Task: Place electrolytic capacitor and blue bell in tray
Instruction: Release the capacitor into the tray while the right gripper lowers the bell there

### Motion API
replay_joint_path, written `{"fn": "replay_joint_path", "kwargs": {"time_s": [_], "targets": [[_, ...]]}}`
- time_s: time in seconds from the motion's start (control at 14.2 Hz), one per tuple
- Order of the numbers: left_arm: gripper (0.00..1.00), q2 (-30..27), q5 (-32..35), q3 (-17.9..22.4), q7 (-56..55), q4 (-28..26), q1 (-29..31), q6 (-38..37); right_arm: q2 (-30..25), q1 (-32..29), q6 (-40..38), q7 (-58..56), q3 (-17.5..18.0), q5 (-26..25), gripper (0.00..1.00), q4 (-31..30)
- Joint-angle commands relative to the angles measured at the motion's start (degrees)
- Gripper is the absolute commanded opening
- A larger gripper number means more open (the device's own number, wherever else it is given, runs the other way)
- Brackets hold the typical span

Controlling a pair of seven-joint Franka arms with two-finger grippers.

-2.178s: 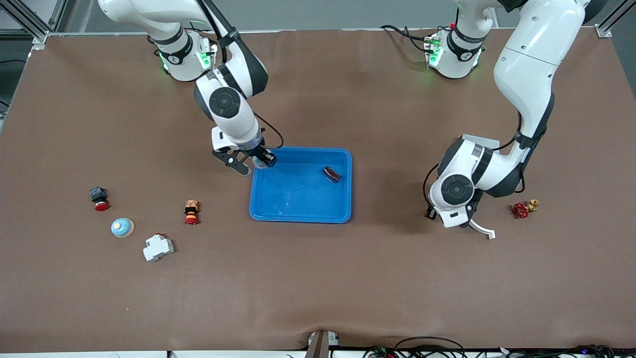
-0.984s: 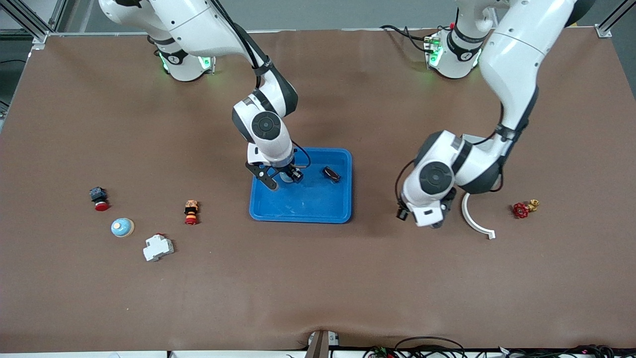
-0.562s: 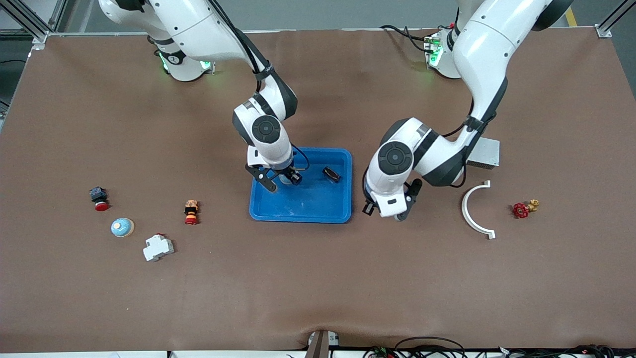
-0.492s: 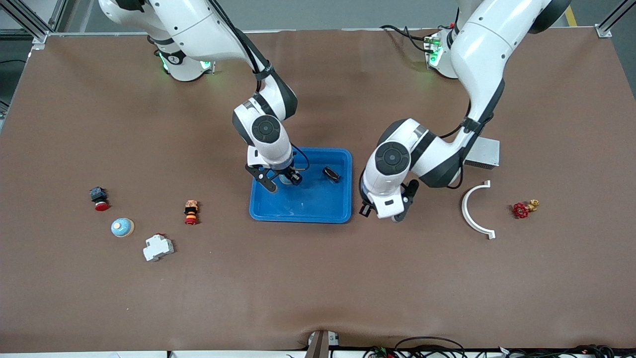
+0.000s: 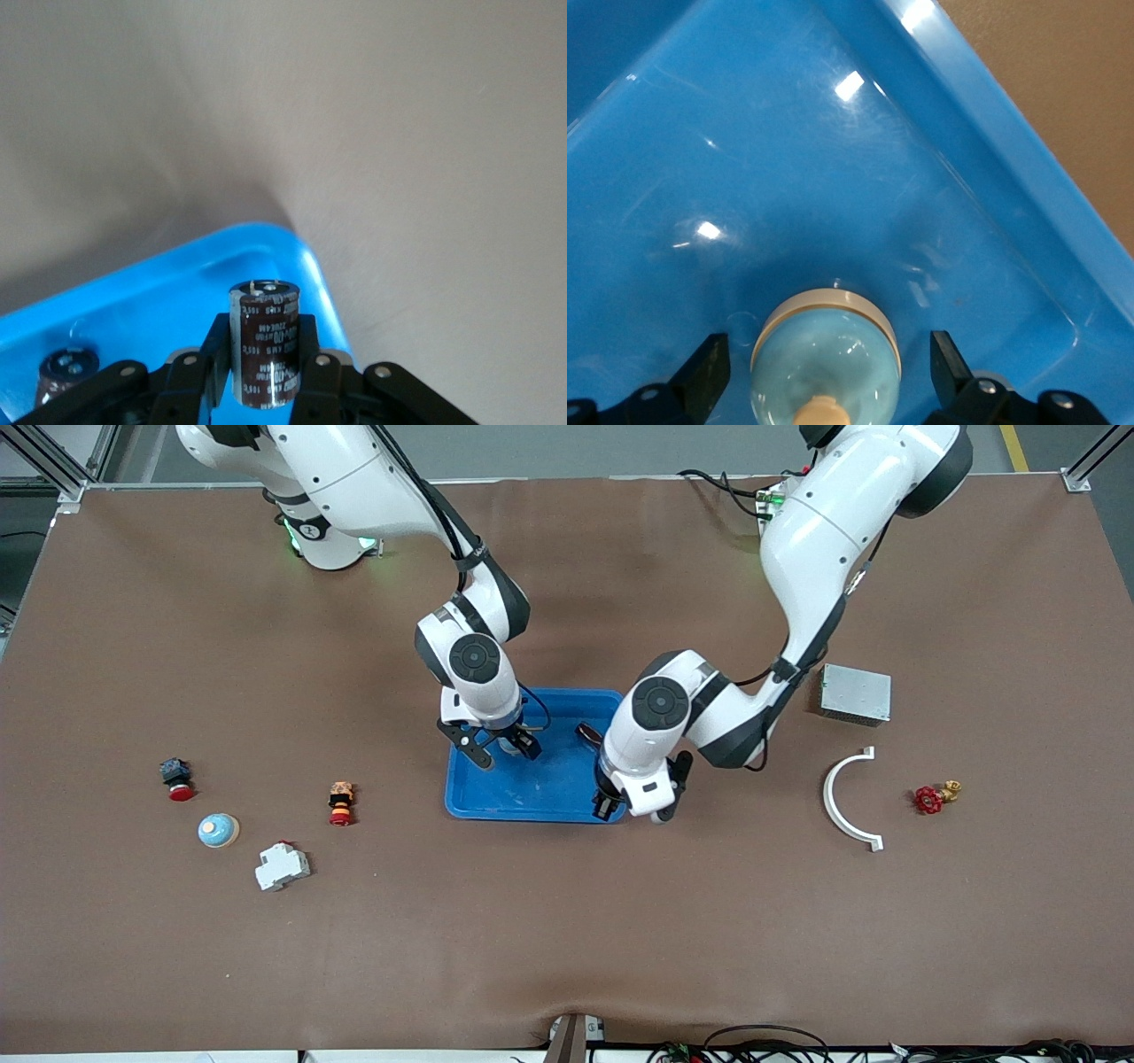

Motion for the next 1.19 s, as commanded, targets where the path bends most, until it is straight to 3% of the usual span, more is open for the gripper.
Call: {"fn": "replay_joint_path", "kwargs": {"time_s": [0.0,0.28,0.35,0.42,0.49,0.56,0.84,1.12], "targets": [[0.00,0.7,-0.3,1.5,-2.5,1.3,-3.3,-0.1,-0.3,0.0,-0.8,-0.1,-0.3,-1.3,1.00,1.3],[0.00,2.0,-0.3,3.7,-5.9,1.2,-6.2,-0.5,-1.9,-1.6,-10.7,-3.0,-0.3,-4.4,1.00,6.0],[0.13,2.4,-0.3,3.9,-7.9,1.2,-6.3,-0.5,-1.9,-2.2,-13.8,-5.4,-0.3,-4.4,1.00,7.7],[0.38,2.4,-0.1,3.9,-8.8,1.2,-6.2,-0.6,-2.2,-2.7,-15.5,-7.8,-0.5,-5.0,1.00,8.4],[0.65,2.2,-0.1,3.9,-8.8,1.0,-6.2,-0.8,-3.0,-3.3,-15.9,-9.8,-1.2,-5.7,1.00,8.4],[1.00,2.2,-0.1,4.0,-8.7,1.0,-6.2,-1.1,-4.0,-4.3,-16.5,-12.2,-1.8,-6.0,1.00,8.3],[1.00,0.0,3.7,4.0,-7.6,1.4,-5.0,-4.1,-8.0,-10.5,-20.4,-25.9,-2.0,-6.9,1.00,8.1],[1.00,-6.9,6.9,3.6,-1.3,1.4,-1.2,-10.7,-11.8,-17.3,-22.1,-38.0,-2.0,-7.6,1.00,7.9]]}}
